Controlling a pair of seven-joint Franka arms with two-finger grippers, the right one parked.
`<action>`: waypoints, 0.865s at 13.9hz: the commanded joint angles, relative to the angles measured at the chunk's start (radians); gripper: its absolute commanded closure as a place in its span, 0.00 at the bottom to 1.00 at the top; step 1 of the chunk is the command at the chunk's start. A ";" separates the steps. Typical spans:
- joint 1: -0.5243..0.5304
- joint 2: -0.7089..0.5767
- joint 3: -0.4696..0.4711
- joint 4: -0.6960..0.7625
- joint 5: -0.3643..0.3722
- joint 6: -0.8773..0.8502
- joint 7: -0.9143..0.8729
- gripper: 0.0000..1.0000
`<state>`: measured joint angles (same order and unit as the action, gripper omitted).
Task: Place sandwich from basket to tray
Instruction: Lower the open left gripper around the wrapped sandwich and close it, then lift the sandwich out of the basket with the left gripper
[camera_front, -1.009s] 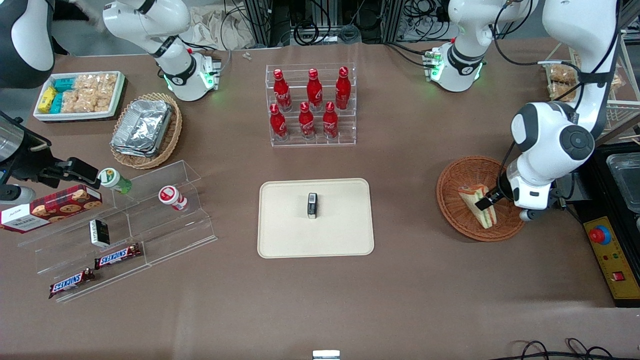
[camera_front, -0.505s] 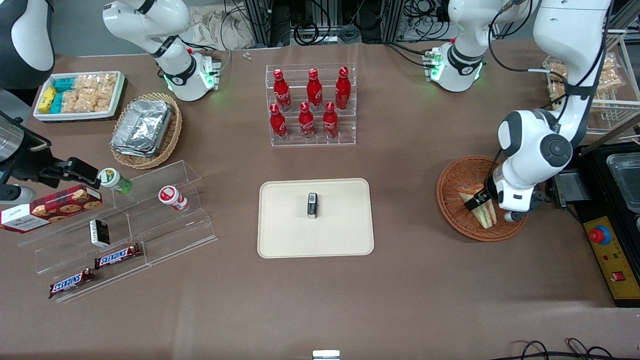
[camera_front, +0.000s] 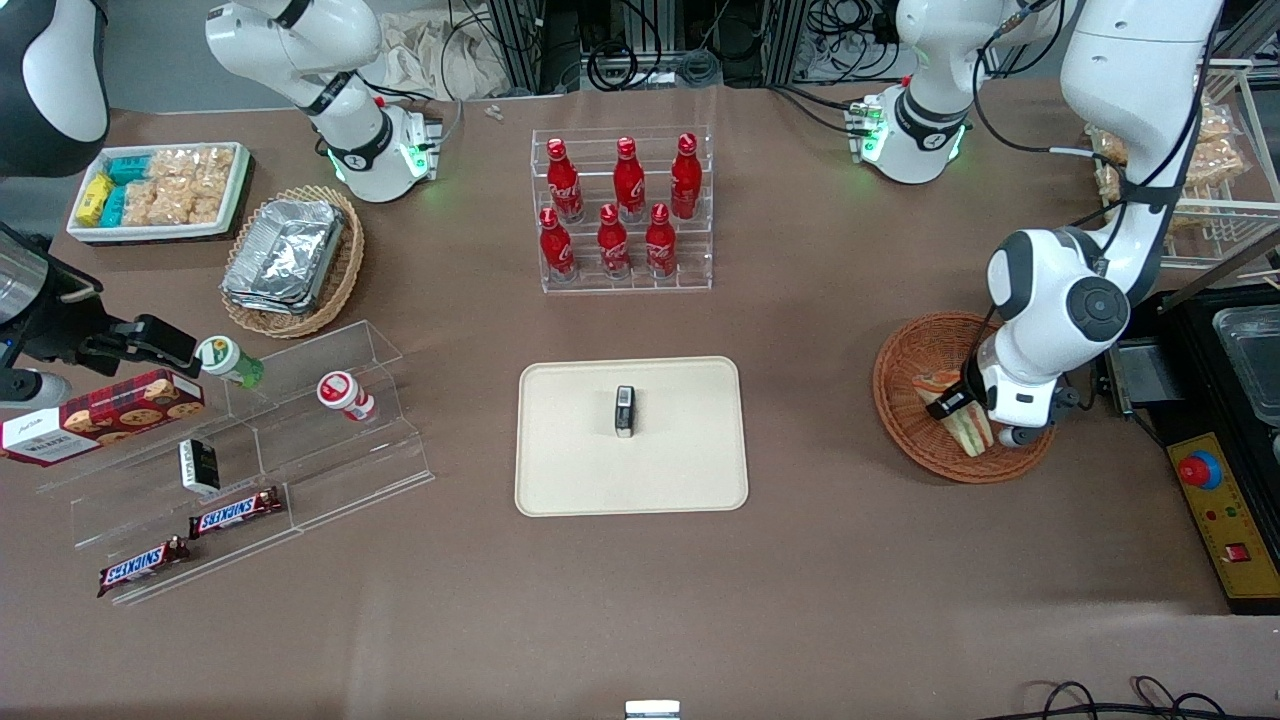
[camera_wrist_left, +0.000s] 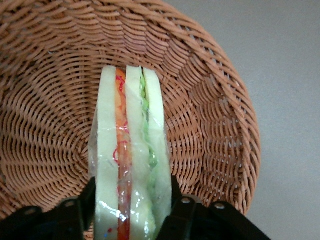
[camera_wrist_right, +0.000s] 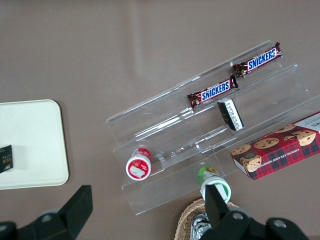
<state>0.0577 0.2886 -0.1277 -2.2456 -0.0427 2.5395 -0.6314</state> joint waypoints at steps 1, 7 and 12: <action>-0.009 -0.035 0.007 -0.008 0.026 0.019 -0.053 1.00; 0.002 -0.112 0.008 0.228 0.026 -0.439 -0.070 1.00; 0.004 -0.132 0.022 0.579 0.007 -0.938 0.102 1.00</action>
<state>0.0618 0.1436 -0.1121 -1.8234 -0.0366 1.7775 -0.6023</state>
